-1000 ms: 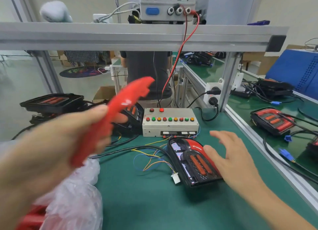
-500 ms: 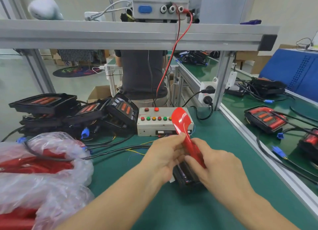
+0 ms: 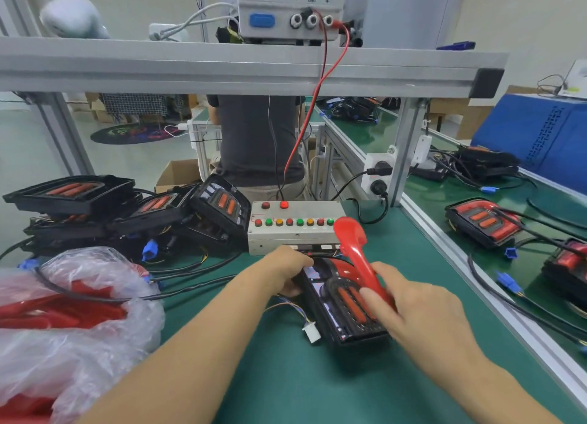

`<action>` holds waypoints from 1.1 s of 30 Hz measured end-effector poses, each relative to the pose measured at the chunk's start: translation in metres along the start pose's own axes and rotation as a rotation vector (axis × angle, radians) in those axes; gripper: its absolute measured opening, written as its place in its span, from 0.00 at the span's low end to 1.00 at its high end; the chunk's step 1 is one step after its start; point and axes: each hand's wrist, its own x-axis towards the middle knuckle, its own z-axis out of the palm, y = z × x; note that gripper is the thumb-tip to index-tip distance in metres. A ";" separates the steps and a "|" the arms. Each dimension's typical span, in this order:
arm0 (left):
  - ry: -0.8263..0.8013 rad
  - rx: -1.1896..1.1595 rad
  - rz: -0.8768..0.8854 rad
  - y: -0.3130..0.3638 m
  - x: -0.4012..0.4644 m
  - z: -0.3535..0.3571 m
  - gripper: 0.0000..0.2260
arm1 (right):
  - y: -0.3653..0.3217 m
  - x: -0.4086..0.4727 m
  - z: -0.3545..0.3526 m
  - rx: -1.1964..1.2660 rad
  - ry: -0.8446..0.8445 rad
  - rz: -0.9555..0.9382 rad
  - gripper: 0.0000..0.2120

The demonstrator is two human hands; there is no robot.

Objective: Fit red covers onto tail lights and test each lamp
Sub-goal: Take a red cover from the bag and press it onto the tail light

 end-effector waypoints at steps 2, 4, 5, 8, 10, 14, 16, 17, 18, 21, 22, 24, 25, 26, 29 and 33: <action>-0.025 -0.149 -0.035 -0.003 0.000 0.002 0.08 | -0.005 -0.004 0.000 0.002 -0.016 -0.030 0.21; -0.093 -0.357 -0.066 -0.006 -0.002 0.003 0.07 | -0.008 -0.007 0.002 -0.095 -0.012 -0.108 0.19; -0.131 -0.471 -0.073 -0.007 -0.004 0.002 0.08 | -0.010 -0.008 0.004 -0.139 0.012 -0.150 0.19; -0.211 -0.733 -0.050 -0.009 -0.006 0.000 0.10 | -0.016 -0.012 0.012 -0.181 0.104 -0.281 0.23; -0.211 -0.822 -0.028 -0.011 -0.009 0.001 0.11 | -0.019 -0.013 0.016 -0.195 0.146 -0.338 0.23; -0.194 -0.922 0.002 -0.015 -0.015 0.006 0.14 | -0.023 -0.014 0.025 -0.241 0.199 -0.386 0.22; -0.219 -0.947 0.044 -0.015 -0.018 0.007 0.15 | -0.023 -0.013 0.029 -0.265 0.209 -0.406 0.23; -0.232 -0.942 0.069 -0.014 -0.019 0.007 0.14 | -0.023 -0.012 0.030 -0.275 0.214 -0.410 0.23; -0.241 -0.928 0.091 -0.014 -0.019 0.007 0.13 | -0.022 -0.011 0.030 -0.278 0.217 -0.412 0.23; -0.243 -0.890 0.120 -0.014 -0.020 0.009 0.12 | -0.020 -0.010 0.032 -0.282 0.232 -0.413 0.22; -0.250 -0.887 0.123 -0.015 -0.020 0.011 0.13 | -0.019 -0.010 0.034 -0.278 0.236 -0.414 0.22; -0.280 -0.884 0.132 -0.017 -0.021 0.012 0.15 | -0.019 -0.013 0.040 -0.268 0.246 -0.407 0.22; -0.294 -0.874 0.150 -0.017 -0.022 0.013 0.15 | -0.019 -0.014 0.042 -0.264 0.249 -0.400 0.22; -0.303 -0.856 0.182 -0.019 -0.022 0.014 0.15 | -0.018 -0.014 0.044 -0.261 0.261 -0.396 0.22; -0.304 -0.819 0.277 -0.022 -0.020 0.015 0.20 | -0.019 -0.016 0.044 -0.235 0.241 -0.345 0.23; -0.245 -0.873 0.298 -0.019 -0.018 0.012 0.20 | -0.015 -0.017 0.024 0.007 0.009 -0.113 0.25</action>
